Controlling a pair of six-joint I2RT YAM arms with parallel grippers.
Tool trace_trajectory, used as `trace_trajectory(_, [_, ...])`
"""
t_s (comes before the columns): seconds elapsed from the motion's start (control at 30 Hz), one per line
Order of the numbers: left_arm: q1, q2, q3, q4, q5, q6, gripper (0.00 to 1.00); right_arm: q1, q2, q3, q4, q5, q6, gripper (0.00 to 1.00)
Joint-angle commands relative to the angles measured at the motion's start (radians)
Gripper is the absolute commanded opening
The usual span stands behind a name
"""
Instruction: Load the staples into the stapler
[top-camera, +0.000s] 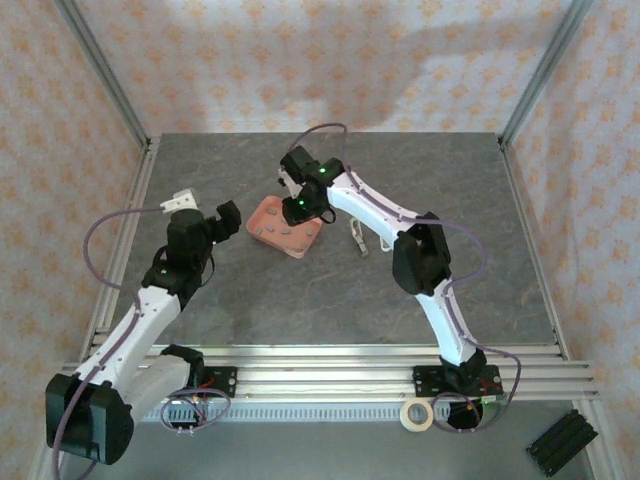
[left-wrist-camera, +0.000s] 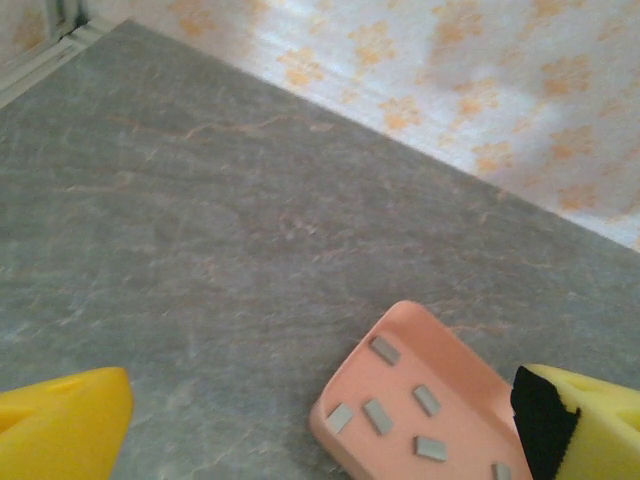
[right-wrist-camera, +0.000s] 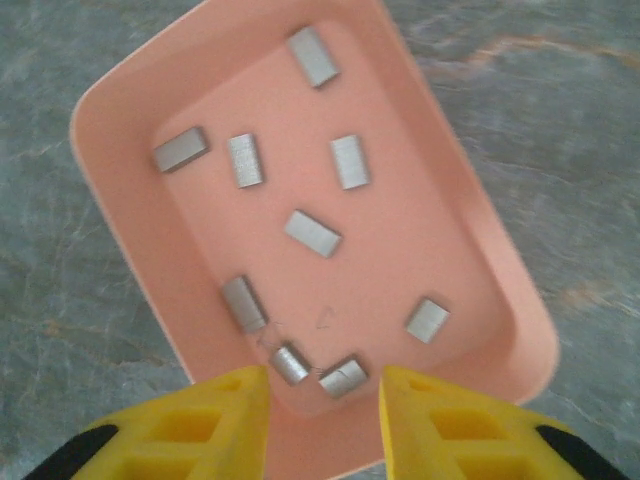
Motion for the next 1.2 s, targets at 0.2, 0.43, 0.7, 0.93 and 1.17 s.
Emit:
trace_trajectory(0.2, [0.163,0.004,-0.007,-0.125,0.145,-0.034,0.97,-0.03,0.033,0.087,0.046,-0.121,-0.29,0.39])
trace_trajectory(0.43, [0.247,0.046,0.056,-0.181,0.194,0.025,0.97,-0.049,0.022,0.043,0.212,-0.203,-0.611,0.42])
trace_trajectory(0.7, [0.3,0.059,0.075,-0.186,0.221,0.049,0.98,-0.084,0.117,0.154,0.076,-0.379,-0.959,0.38])
trace_trajectory(0.93, [0.342,0.127,0.111,-0.211,0.3,0.085,0.98,-0.053,0.195,0.238,-0.047,-0.334,-1.112,0.36])
trace_trajectory(1.17, [0.365,0.194,0.186,-0.271,0.331,0.172,0.97,-0.035,0.252,0.274,-0.088,-0.303,-1.156,0.35])
